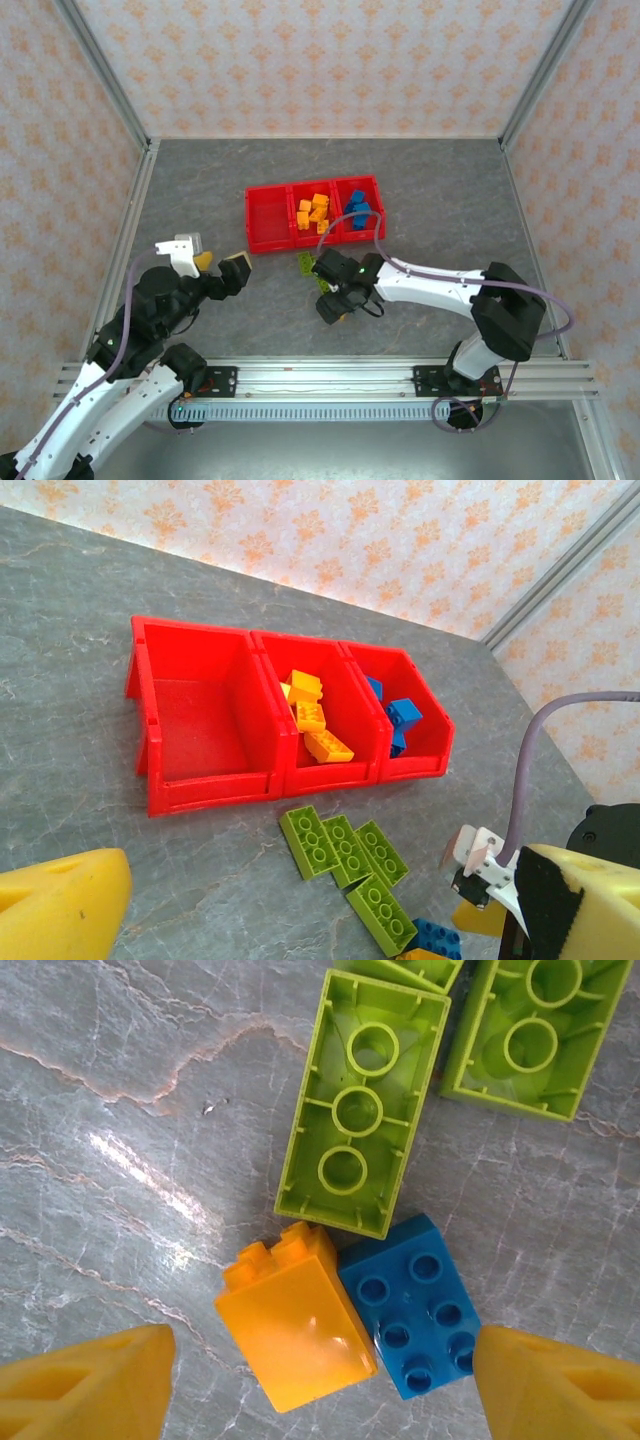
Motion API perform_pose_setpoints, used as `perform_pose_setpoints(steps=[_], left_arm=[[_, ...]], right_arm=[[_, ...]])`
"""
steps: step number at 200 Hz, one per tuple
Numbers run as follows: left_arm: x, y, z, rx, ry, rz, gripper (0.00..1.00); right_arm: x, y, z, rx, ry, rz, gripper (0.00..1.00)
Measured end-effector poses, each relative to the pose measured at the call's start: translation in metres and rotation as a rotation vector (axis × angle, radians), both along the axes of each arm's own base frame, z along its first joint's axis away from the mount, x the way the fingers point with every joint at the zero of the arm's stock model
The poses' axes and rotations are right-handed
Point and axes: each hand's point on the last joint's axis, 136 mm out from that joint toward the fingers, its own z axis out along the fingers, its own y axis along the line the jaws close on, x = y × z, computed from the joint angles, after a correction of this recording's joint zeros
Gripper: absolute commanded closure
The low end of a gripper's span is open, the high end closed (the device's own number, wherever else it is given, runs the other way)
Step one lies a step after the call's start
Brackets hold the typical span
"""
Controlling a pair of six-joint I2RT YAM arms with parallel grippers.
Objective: Sort the legos into containers by color
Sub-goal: Pick up the lego from the bottom-center of the table.
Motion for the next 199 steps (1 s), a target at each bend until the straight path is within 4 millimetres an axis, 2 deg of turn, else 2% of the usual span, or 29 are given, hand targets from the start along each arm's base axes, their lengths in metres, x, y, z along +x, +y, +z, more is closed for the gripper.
perform_pose_setpoints(steps=[56, 91, 126, 163, 199], left_arm=[[0.007, -0.002, -0.014, 0.026, 0.047, 0.014, 0.01], [0.009, 0.0, -0.019, 0.032, 0.063, 0.032, 0.01], [0.01, 0.002, -0.018, 0.034, 0.061, 0.042, 0.01], [0.01, 0.002, -0.018, 0.035, 0.059, 0.046, 0.01], [0.01, 0.002, -0.018, 0.034, 0.057, 0.046, 0.01]], right_arm=[[-0.009, 0.006, -0.013, -0.04, 0.018, 0.031, 0.26], [-0.02, 0.012, -0.018, -0.05, 0.033, 0.049, 0.36], [-0.024, 0.018, -0.023, -0.055, 0.045, 0.052, 0.4], [-0.027, 0.02, -0.029, -0.07, 0.058, 0.048, 0.41], [-0.028, 0.022, -0.031, -0.075, 0.06, 0.033, 0.38]])
